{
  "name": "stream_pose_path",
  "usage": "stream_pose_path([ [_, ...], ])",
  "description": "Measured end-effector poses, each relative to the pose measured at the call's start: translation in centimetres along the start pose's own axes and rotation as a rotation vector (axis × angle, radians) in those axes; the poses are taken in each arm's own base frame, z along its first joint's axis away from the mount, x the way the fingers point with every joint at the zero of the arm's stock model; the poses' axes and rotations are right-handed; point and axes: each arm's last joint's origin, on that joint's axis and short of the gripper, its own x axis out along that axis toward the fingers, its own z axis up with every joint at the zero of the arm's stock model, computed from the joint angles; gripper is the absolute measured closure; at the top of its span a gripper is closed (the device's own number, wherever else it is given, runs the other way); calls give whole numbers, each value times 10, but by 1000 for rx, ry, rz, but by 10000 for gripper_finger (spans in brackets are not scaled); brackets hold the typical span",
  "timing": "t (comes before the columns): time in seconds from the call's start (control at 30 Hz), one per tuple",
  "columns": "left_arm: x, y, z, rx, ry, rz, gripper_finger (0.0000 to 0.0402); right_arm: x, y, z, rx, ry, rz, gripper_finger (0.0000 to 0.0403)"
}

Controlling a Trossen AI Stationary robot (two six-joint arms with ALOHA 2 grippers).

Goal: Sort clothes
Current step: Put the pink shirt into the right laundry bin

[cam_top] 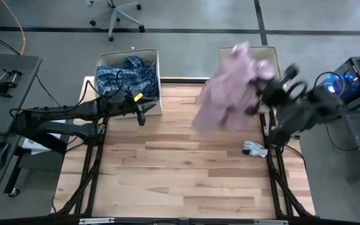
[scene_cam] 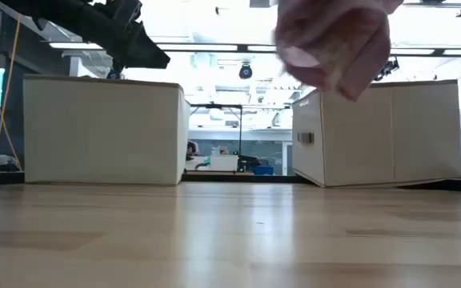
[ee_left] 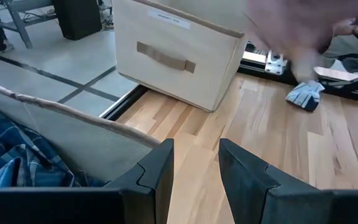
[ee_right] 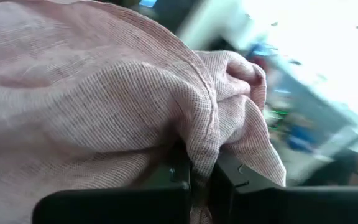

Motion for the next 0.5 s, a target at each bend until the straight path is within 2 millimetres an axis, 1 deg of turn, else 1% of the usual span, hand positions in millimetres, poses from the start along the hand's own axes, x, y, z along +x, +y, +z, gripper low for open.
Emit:
stream_pose_path([
  [0.17,0,0,1,-1,-6,0,287,25,-57,1,5,107,-215,396],
  [0.27,0,0,1,-1,-8,-1,287,39,-83,-4,17,188,-334,396],
  [0.33,0,0,1,-1,-8,-1,287,49,-95,-10,25,226,-337,396],
  [0.37,0,0,1,-1,-10,-1,287,54,-100,-14,52,230,-299,396],
  [0.43,0,0,1,-2,-13,-1,287,67,-106,-22,103,250,-225,396],
  [0.5,0,0,2,-4,-21,-2,287,84,-108,-32,109,311,-211,396],
])
